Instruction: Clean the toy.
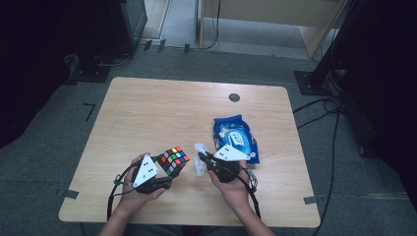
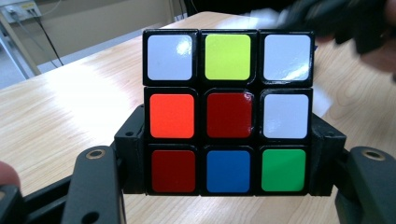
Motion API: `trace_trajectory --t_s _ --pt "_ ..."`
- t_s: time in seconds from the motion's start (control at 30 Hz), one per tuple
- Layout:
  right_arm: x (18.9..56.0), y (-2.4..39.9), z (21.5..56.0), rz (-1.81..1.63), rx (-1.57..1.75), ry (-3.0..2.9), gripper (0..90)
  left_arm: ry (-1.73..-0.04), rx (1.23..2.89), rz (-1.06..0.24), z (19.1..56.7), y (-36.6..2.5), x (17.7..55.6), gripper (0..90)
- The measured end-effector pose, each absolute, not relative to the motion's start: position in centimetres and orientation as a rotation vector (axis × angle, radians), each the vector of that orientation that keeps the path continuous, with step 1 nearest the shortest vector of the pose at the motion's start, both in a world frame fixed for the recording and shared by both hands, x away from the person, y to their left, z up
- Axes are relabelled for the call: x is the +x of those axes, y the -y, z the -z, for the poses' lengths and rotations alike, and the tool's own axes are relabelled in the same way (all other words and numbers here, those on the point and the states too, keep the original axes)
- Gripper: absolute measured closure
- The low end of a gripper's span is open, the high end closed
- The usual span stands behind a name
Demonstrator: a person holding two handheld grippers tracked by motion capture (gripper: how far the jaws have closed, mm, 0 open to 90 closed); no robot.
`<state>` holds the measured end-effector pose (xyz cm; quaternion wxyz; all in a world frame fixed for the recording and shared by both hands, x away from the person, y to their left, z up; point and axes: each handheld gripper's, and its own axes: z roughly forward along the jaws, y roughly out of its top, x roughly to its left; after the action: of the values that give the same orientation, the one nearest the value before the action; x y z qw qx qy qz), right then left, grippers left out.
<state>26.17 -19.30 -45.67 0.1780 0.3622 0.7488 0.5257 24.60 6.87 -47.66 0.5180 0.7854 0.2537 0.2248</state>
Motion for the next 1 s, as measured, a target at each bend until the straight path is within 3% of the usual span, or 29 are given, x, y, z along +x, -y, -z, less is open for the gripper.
trace_trajectory --t_s 0.3,0.57,1.0 --pt "23.5 17.8 41.7 -1.752 0.811 -2.080 85.4 -0.538 1.911 -0.522 47.8 -5.2 23.8 34.0" --pt "23.3 16.5 43.1 -1.719 0.792 -2.099 84.9 -0.492 1.924 -0.512 47.8 -4.3 23.2 34.1" --pt "24.9 18.1 45.5 -1.553 0.898 -2.025 84.5 -0.493 1.888 -0.521 47.4 -4.9 23.1 34.1"
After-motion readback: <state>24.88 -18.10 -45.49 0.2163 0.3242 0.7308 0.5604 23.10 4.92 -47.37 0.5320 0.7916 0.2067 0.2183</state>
